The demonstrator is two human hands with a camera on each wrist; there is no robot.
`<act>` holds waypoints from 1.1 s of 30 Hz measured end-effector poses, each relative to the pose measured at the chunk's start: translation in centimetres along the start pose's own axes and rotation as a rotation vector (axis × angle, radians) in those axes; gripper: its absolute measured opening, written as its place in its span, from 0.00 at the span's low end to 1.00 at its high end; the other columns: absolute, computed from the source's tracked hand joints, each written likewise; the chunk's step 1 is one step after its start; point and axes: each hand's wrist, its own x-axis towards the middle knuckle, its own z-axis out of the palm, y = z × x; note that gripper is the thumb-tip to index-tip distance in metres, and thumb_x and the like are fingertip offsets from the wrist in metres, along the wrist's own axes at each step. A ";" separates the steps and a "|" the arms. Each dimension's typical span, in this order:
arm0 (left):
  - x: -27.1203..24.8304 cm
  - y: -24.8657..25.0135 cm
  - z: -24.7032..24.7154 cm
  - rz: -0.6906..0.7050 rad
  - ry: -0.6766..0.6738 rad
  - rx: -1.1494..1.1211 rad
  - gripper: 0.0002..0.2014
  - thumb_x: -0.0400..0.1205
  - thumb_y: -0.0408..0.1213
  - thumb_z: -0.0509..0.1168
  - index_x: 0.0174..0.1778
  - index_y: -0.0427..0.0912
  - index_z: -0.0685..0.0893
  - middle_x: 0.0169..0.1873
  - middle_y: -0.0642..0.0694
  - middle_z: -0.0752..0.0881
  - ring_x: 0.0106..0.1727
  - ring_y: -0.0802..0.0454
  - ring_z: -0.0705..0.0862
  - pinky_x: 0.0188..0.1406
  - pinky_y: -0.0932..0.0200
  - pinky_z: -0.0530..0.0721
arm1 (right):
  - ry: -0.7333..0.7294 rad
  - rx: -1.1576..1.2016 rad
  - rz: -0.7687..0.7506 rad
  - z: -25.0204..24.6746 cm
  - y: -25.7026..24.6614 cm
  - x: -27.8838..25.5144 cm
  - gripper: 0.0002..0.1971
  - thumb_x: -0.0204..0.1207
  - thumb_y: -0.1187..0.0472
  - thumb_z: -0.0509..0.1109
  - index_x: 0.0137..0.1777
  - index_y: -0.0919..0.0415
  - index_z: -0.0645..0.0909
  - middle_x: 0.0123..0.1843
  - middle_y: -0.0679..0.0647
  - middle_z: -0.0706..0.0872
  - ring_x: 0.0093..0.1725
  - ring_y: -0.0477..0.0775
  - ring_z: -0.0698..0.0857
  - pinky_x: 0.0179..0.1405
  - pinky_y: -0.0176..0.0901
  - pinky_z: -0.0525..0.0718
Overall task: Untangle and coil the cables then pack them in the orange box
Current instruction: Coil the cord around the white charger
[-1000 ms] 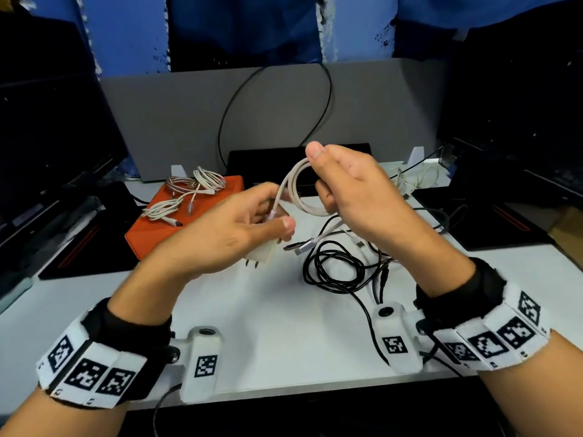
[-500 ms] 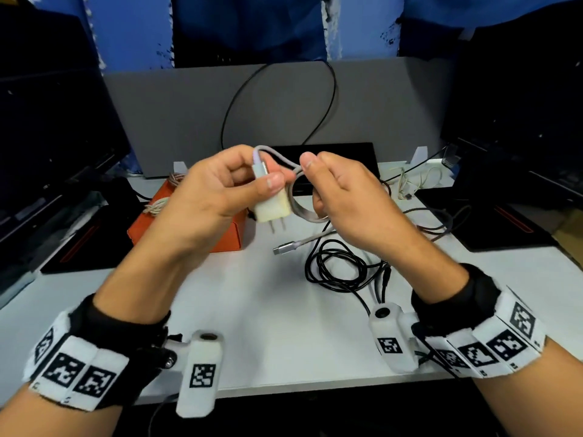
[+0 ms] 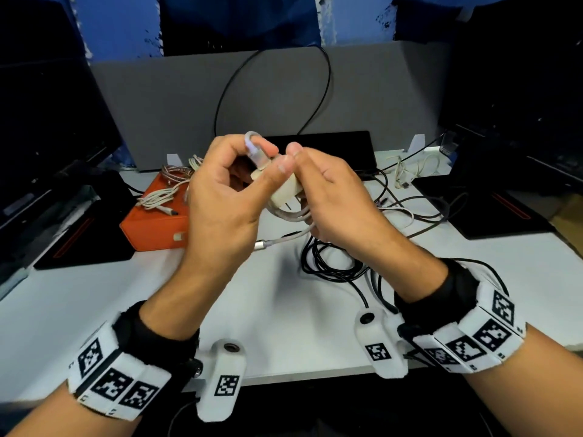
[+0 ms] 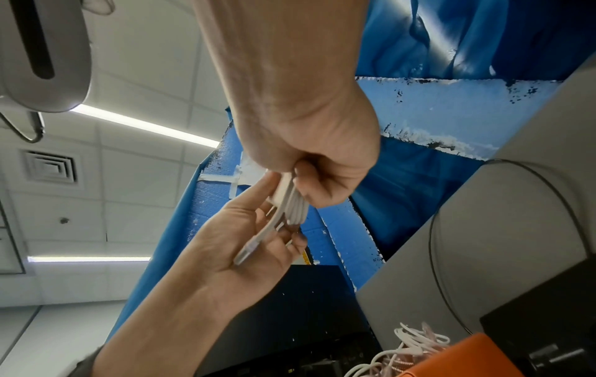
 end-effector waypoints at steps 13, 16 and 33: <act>1.9 -0.5 -2.7 0.057 -0.489 0.154 0.10 0.86 0.42 0.68 0.63 0.50 0.82 0.59 0.42 0.82 0.59 0.43 0.85 0.61 0.42 0.87 | 0.043 0.156 0.043 0.1 -0.3 -0.4 0.23 0.93 0.45 0.55 0.51 0.59 0.86 0.42 0.66 0.88 0.34 0.64 0.89 0.20 0.47 0.86; 1.9 -0.5 -2.8 0.053 -0.482 0.096 0.11 0.85 0.37 0.69 0.63 0.49 0.82 0.58 0.40 0.84 0.58 0.39 0.87 0.61 0.34 0.87 | 0.034 0.120 0.025 0.0 -0.3 -0.3 0.22 0.93 0.45 0.55 0.50 0.58 0.85 0.41 0.65 0.87 0.33 0.59 0.89 0.21 0.46 0.86; 0.4 0.4 -1.2 0.059 -0.312 0.337 0.18 0.80 0.36 0.77 0.58 0.52 0.75 0.48 0.50 0.88 0.46 0.46 0.91 0.41 0.42 0.91 | 0.171 -0.078 -0.056 0.0 0.0 -0.3 0.23 0.93 0.42 0.51 0.51 0.54 0.83 0.37 0.51 0.86 0.37 0.54 0.89 0.35 0.61 0.90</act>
